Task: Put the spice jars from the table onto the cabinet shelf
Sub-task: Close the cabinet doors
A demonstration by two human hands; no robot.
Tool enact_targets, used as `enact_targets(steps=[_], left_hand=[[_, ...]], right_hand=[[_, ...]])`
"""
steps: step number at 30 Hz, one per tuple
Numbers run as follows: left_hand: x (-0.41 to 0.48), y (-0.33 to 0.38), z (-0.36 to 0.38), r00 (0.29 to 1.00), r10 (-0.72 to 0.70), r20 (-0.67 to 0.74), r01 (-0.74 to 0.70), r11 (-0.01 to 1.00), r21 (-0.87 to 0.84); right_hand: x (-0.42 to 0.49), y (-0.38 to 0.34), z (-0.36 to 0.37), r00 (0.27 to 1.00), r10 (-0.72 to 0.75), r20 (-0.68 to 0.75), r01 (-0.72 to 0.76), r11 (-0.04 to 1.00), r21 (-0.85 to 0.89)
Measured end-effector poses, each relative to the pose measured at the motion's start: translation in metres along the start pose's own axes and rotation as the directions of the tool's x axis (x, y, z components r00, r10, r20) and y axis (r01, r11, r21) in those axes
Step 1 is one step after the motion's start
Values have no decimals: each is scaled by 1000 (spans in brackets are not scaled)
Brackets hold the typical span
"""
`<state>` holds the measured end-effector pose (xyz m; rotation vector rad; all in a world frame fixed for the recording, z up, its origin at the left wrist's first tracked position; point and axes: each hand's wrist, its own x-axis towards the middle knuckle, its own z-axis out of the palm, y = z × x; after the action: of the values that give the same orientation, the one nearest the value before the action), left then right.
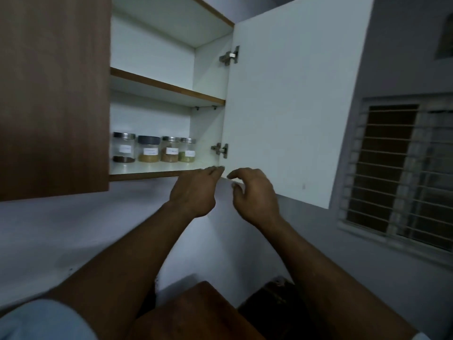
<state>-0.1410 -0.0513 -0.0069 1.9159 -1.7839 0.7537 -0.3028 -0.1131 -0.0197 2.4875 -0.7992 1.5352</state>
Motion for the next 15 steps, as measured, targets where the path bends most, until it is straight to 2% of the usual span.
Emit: enact_targets(steps=[4,7,9,12,15], left_hand=[[36,61,10,996,85,27,-82,992,-91],[55,103,17,989,133,58,-125,985,-117],[65,127,23,984,171,50,-165,981,-106],[76,158,27,976,216,37,-210,971,-112],[81,177,31,969,245,26,-241,963,-122]], right_hand=[[-9,54,-61,958,151,-244,-181,978,-105],[-25,93,-95,876,237,-420,-323,935,-148],[-34,115,-109,819,305,-486,-423,894,-150],[-42,147,-119,793,427,-436,-526,840,-133],[-46,173,-122,758,626,-186,-634,773,19]])
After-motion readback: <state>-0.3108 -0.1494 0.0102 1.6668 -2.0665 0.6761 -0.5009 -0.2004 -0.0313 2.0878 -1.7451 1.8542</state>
